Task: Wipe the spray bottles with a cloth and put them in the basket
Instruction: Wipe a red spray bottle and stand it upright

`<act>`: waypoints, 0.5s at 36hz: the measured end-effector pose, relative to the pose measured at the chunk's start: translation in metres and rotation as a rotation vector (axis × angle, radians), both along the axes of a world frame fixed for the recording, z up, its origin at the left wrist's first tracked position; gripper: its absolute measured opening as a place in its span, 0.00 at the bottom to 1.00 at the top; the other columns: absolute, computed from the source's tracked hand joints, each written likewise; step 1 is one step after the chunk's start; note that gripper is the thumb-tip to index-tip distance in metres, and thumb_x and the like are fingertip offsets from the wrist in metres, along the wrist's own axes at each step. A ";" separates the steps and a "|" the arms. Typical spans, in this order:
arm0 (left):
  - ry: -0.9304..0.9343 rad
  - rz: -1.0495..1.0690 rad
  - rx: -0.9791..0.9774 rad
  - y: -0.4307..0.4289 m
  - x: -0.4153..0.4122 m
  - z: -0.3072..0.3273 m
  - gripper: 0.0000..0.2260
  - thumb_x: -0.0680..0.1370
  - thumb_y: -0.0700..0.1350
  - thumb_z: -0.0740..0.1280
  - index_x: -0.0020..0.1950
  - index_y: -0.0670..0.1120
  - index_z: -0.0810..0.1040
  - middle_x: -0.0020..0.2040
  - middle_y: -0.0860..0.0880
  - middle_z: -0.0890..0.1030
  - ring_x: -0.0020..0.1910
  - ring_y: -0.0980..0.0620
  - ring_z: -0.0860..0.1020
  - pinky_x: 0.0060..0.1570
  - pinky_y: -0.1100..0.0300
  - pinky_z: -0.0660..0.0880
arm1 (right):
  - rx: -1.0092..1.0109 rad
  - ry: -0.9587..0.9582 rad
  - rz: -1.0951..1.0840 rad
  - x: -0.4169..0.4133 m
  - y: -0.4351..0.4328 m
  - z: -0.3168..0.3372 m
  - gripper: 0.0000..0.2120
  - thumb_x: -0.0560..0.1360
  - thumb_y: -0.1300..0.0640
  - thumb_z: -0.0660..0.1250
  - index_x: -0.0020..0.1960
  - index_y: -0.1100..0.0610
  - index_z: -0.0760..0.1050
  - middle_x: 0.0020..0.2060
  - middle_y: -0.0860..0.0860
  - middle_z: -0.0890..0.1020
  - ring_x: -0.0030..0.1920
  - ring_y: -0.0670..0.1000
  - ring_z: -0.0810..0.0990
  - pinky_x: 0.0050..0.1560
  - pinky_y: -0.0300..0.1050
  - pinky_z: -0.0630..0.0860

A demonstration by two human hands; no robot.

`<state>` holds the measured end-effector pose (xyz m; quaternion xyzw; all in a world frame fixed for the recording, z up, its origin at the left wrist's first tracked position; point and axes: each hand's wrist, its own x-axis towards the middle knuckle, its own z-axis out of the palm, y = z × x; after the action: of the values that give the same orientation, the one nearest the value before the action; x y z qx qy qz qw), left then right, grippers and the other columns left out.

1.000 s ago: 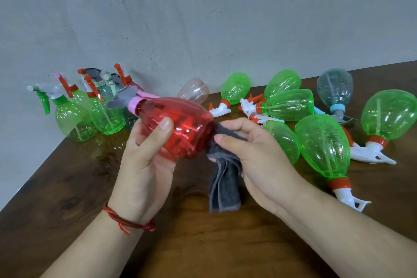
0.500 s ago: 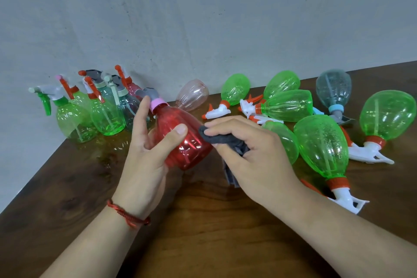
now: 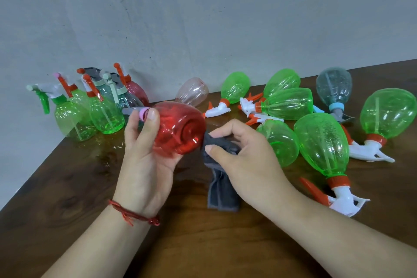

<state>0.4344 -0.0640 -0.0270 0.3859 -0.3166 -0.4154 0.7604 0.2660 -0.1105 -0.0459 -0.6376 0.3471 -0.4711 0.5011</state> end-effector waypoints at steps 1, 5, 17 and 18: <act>-0.006 0.041 0.007 0.000 -0.002 -0.001 0.35 0.82 0.52 0.73 0.84 0.47 0.61 0.77 0.35 0.73 0.72 0.36 0.78 0.60 0.39 0.81 | -0.101 0.025 -0.007 -0.001 0.001 0.000 0.10 0.76 0.65 0.76 0.49 0.50 0.82 0.45 0.46 0.86 0.46 0.47 0.86 0.49 0.48 0.85; -0.002 0.141 -0.004 0.000 -0.013 -0.004 0.41 0.74 0.48 0.79 0.81 0.59 0.62 0.72 0.42 0.78 0.63 0.40 0.85 0.65 0.36 0.79 | -0.514 0.074 -0.009 0.001 0.006 -0.001 0.09 0.74 0.66 0.77 0.52 0.56 0.85 0.49 0.47 0.83 0.51 0.48 0.84 0.49 0.48 0.81; 0.029 0.023 0.006 0.000 -0.008 -0.006 0.36 0.82 0.51 0.72 0.84 0.42 0.59 0.76 0.32 0.73 0.67 0.36 0.81 0.55 0.42 0.82 | -0.440 -0.058 0.043 0.000 0.002 0.000 0.09 0.71 0.67 0.80 0.50 0.57 0.89 0.46 0.48 0.86 0.47 0.48 0.85 0.47 0.45 0.82; 0.021 0.020 0.002 0.000 -0.008 -0.006 0.36 0.83 0.50 0.72 0.84 0.41 0.58 0.75 0.31 0.73 0.67 0.36 0.81 0.56 0.42 0.82 | -0.450 -0.083 0.049 0.001 0.001 0.002 0.09 0.72 0.67 0.80 0.50 0.58 0.89 0.47 0.48 0.86 0.48 0.48 0.86 0.49 0.43 0.82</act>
<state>0.4265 -0.0640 -0.0333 0.3857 -0.3042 -0.4121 0.7674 0.2667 -0.1097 -0.0437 -0.7217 0.1969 -0.5501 0.3711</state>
